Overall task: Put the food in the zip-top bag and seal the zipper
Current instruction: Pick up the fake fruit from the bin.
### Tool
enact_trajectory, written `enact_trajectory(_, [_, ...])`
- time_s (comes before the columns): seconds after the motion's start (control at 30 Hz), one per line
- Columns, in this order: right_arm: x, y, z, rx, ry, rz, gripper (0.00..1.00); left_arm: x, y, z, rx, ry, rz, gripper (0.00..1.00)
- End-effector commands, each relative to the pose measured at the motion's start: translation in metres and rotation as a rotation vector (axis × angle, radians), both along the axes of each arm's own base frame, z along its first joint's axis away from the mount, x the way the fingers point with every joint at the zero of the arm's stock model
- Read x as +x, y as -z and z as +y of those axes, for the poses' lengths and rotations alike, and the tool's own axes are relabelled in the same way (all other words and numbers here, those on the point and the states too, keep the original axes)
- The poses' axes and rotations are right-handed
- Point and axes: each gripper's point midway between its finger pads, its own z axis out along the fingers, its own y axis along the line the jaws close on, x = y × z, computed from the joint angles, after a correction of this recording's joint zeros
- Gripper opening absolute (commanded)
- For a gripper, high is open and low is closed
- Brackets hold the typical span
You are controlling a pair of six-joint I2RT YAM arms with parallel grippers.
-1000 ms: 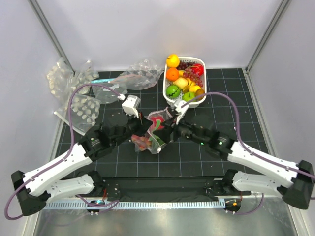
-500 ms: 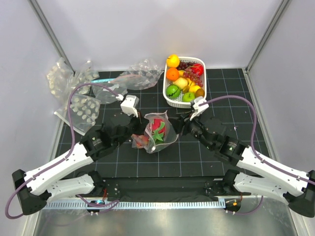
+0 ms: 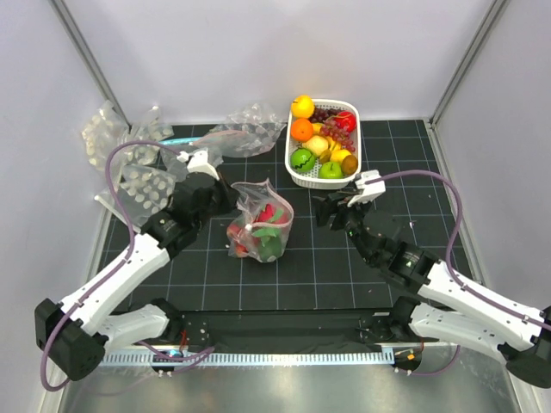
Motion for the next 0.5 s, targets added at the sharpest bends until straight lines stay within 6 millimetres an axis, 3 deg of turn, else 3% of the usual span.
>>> enact_trajectory(0.0, [0.006,-0.011,-0.028,0.082,0.132,-0.034,0.73,0.016,-0.043,-0.004,-0.211,-0.030,-0.038,0.00])
enact_trajectory(0.1, [0.011,-0.006,-0.027,0.078,0.144,-0.024,0.74,0.027,-0.063,0.025,-0.178,-0.150,-0.063,0.00])
enact_trajectory(0.2, [0.019,0.001,-0.020,0.038,0.145,0.011,0.74,0.024,-0.082,0.042,-0.177,-0.207,-0.114,0.00])
enact_trajectory(0.3, [0.030,0.007,-0.017,0.017,0.156,0.052,0.73,0.018,-0.066,0.041,-0.203,-0.186,-0.139,0.00])
enact_trajectory(0.33, [0.039,0.026,-0.023,-0.030,0.184,0.109,0.73,0.021,-0.069,0.039,-0.224,-0.181,-0.171,0.00])
enact_trajectory(0.37, [0.045,0.031,-0.026,-0.035,0.191,0.135,0.72,0.020,-0.051,0.039,-0.212,-0.180,-0.154,0.00])
enact_trajectory(0.4, [0.048,0.031,-0.019,-0.005,0.155,0.166,0.71,0.021,-0.053,0.033,-0.238,-0.155,-0.172,0.01])
enact_trajectory(0.47, [0.064,0.050,-0.027,-0.010,0.177,0.233,0.70,0.021,-0.047,0.025,-0.244,-0.113,-0.161,0.00])
